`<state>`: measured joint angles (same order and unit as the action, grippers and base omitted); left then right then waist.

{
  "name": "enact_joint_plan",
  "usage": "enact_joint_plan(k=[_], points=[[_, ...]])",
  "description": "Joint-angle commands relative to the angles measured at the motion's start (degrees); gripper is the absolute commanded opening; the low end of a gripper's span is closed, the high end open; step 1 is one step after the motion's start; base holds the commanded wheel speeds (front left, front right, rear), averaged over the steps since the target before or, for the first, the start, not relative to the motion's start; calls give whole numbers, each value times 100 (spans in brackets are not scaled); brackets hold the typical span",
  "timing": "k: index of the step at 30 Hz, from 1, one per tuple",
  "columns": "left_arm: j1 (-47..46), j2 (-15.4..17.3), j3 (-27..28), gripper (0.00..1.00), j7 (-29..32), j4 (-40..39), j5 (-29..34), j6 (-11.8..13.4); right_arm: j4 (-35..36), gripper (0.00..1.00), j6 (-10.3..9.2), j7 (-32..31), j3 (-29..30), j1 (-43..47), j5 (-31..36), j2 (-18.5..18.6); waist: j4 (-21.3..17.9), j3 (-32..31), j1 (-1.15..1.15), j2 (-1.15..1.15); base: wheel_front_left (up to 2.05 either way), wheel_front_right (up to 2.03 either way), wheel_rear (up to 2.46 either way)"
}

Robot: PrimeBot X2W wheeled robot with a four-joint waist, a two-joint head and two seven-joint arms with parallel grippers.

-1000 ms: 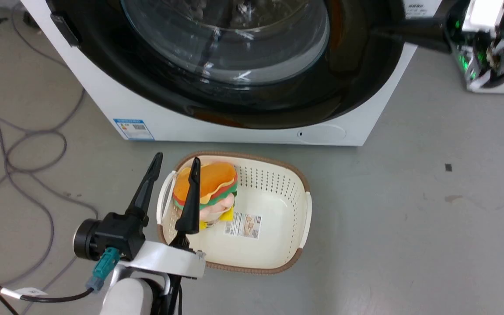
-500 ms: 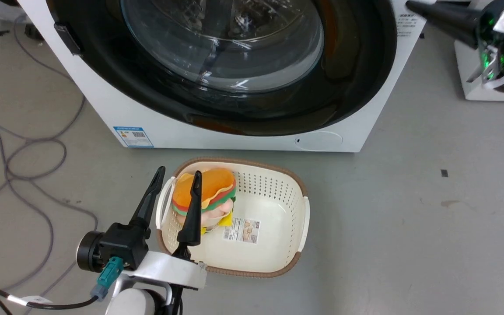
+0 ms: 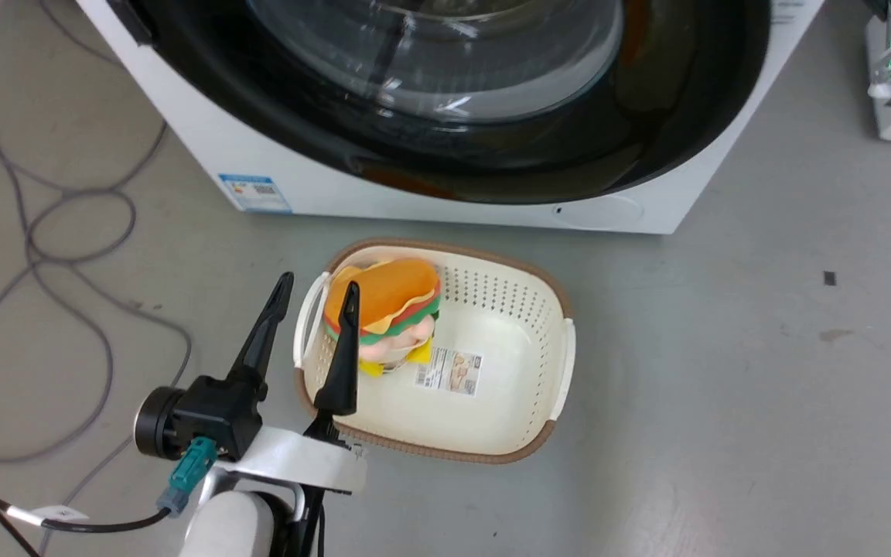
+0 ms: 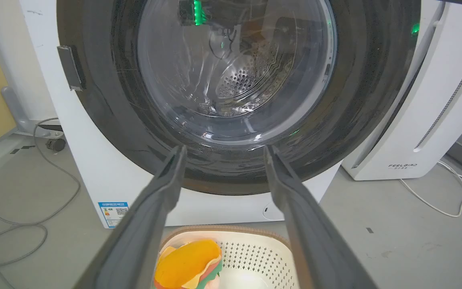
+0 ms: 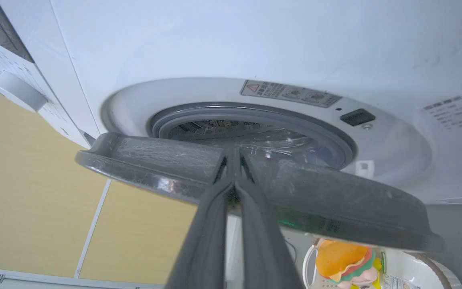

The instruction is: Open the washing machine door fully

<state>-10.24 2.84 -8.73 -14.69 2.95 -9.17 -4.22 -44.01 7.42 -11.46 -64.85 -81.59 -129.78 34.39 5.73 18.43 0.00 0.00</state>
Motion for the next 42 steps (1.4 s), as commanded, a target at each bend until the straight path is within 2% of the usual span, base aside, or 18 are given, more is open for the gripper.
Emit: enact_joint_plan(k=[1, 14, 28, 33, 42], points=[[-76, 4, -6, 100, -30, -25, 43, -30, -20, 0, 7, 14, -29, -74, -48, -54, 43, 50, 0, 0, 0, 0, 0], [-199, 4, -24, 100, -30, -17, 9, -34, -810, 0, 7, -277, -752, -799, -237, -560, 113, 262, 0, 0, 0, 0, 0], [-221, 4, -104, 100, -30, 65, -70, 13, -1724, 0, 7, -2097, -848, -890, -24, -994, 121, 151, 0, 0, 0, 0, 0], [-130, 4, -118, 100, -30, 165, -47, 31, -1748, 0, 7, -2734, -850, -696, -66, -1075, 87, -122, 0, 0, 0, 0, 0], [218, 9, -76, 100, -30, 429, 143, 20, -1153, 0, 7, -2871, -850, 0, -184, -1145, 48, -794, 0, 0, 0, 0, 0]])
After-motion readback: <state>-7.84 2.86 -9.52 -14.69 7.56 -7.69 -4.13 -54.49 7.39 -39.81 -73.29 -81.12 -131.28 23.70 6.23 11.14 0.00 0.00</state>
